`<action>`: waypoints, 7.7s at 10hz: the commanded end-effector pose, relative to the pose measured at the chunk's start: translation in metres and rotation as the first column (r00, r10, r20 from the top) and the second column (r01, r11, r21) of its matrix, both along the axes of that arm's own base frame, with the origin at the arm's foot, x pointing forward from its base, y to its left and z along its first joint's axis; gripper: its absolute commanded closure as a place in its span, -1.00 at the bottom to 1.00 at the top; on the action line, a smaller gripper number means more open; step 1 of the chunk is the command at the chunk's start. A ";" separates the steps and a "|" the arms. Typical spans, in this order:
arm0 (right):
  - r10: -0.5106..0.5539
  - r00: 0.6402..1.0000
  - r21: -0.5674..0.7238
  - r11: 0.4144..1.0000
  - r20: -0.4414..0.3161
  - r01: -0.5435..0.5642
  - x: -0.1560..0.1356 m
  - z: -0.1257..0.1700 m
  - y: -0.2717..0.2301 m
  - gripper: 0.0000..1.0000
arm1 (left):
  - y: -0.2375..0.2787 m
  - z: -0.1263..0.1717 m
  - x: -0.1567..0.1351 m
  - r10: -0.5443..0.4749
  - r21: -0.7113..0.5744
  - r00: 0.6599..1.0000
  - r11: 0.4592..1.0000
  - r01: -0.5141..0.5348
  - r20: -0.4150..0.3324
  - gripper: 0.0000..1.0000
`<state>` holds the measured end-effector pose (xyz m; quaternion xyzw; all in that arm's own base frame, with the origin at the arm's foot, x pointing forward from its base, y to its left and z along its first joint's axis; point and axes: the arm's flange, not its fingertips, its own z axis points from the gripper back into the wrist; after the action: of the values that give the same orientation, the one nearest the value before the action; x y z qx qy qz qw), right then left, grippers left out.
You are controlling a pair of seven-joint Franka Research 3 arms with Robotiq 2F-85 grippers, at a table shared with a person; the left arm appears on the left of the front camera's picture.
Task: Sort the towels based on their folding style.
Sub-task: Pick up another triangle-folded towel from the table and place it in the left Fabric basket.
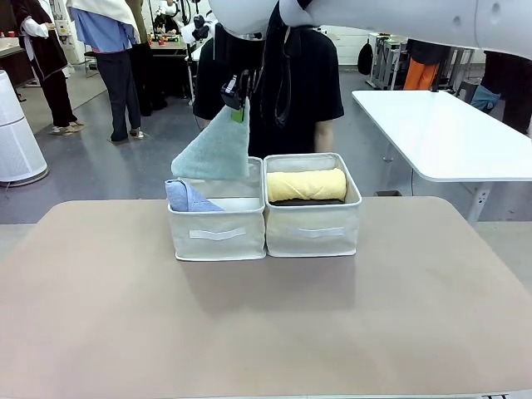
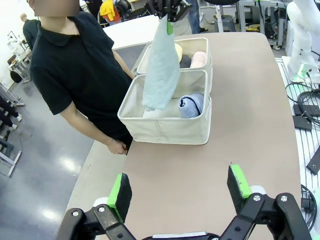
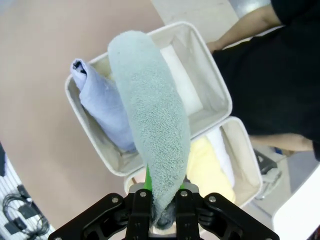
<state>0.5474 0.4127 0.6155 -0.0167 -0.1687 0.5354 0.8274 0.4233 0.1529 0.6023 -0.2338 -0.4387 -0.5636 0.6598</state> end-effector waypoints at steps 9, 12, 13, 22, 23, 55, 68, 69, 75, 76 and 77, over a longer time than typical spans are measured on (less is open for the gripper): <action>0.112 0.990 -0.013 0.994 -0.087 -0.113 0.032 -0.044 0.005 0.69 | 0.000 0.001 -0.002 -0.006 -0.009 1.000 1.000 0.006 0.005 -1.00; 0.165 0.982 -0.001 0.986 -0.095 -0.166 0.041 -0.062 0.012 0.69 | 0.000 0.001 -0.002 -0.006 -0.009 1.000 1.000 0.006 0.005 -1.00; 0.171 0.979 -0.007 0.985 -0.112 -0.172 0.044 -0.070 0.013 0.69 | 0.000 0.001 -0.002 -0.006 -0.009 1.000 1.000 0.006 0.005 -1.00; 0.187 0.955 -0.035 0.979 -0.232 -0.200 0.055 -0.128 0.013 0.69 | 0.000 0.001 -0.002 -0.006 -0.009 1.000 1.000 0.006 0.005 -1.00; 0.181 0.953 -0.038 0.980 -0.243 -0.196 0.054 -0.129 0.011 0.69 | 0.000 0.001 -0.002 -0.006 -0.009 1.000 1.000 0.006 0.005 -1.00; 0.162 0.956 -0.016 0.985 -0.244 -0.171 0.055 -0.139 0.007 -1.00 | 0.000 0.001 -0.002 -0.006 -0.009 1.000 1.000 0.006 0.005 -1.00; -0.214 0.974 -0.015 0.977 -0.073 0.214 -0.053 -0.027 -0.155 -1.00 | 0.000 0.001 -0.002 -0.006 -0.009 1.000 1.000 0.006 0.005 -1.00; -0.234 0.971 0.054 0.970 -0.051 0.237 -0.070 -0.024 -0.177 -1.00 | 0.000 0.001 -0.002 -0.006 -0.009 1.000 1.000 0.006 0.005 -1.00; -0.347 0.937 0.253 0.910 0.029 0.329 -0.091 -0.009 -0.245 -1.00 | 0.000 0.001 -0.002 -0.006 -0.009 1.000 1.000 0.006 0.005 -1.00; -0.348 0.938 0.215 0.916 0.008 0.338 -0.108 0.000 -0.245 -1.00 | 0.000 0.001 -0.002 -0.006 -0.009 1.000 1.000 0.006 0.005 -1.00; -0.348 0.938 0.215 0.916 0.008 0.338 -0.108 0.000 -0.245 -1.00 | 0.000 0.001 -0.002 -0.006 -0.009 1.000 1.000 0.006 0.005 -1.00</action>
<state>0.4425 0.1652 0.6141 0.0300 -0.2454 0.3581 0.9003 0.4232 0.1534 0.6020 -0.2338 -0.4386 -0.5630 0.6603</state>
